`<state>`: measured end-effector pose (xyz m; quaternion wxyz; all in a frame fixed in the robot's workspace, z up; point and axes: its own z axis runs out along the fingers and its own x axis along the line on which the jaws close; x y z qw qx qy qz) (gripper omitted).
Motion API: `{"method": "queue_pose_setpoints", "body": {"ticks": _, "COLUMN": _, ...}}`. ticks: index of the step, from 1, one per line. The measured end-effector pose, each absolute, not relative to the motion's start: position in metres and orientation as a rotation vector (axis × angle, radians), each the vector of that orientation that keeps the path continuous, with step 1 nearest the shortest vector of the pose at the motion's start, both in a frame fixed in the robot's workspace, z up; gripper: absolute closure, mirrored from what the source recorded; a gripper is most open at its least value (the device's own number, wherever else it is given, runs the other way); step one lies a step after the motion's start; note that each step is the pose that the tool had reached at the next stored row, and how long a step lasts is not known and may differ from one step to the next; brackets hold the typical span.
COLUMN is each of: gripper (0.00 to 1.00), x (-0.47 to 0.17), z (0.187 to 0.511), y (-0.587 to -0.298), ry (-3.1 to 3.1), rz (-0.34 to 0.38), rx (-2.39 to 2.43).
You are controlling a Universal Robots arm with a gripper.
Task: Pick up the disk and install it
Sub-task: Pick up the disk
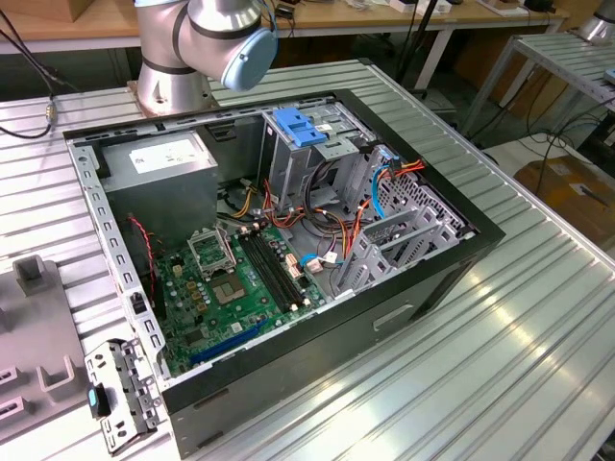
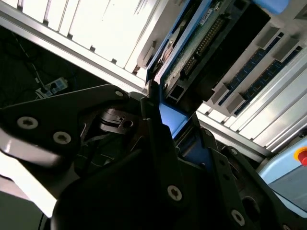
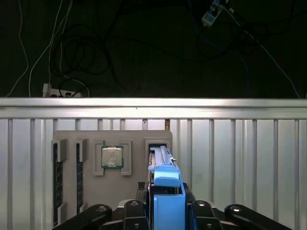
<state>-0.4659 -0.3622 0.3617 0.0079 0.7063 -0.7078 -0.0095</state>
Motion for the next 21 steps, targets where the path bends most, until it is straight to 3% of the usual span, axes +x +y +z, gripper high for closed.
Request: {"method": "queue_pose_setpoints", "body": {"ticks": 21, "gripper": 0.63, "x": -0.466, "z": 0.387, "y": -0.362, "ry": -2.213, "rz": -0.03, "rx": 2.208}}
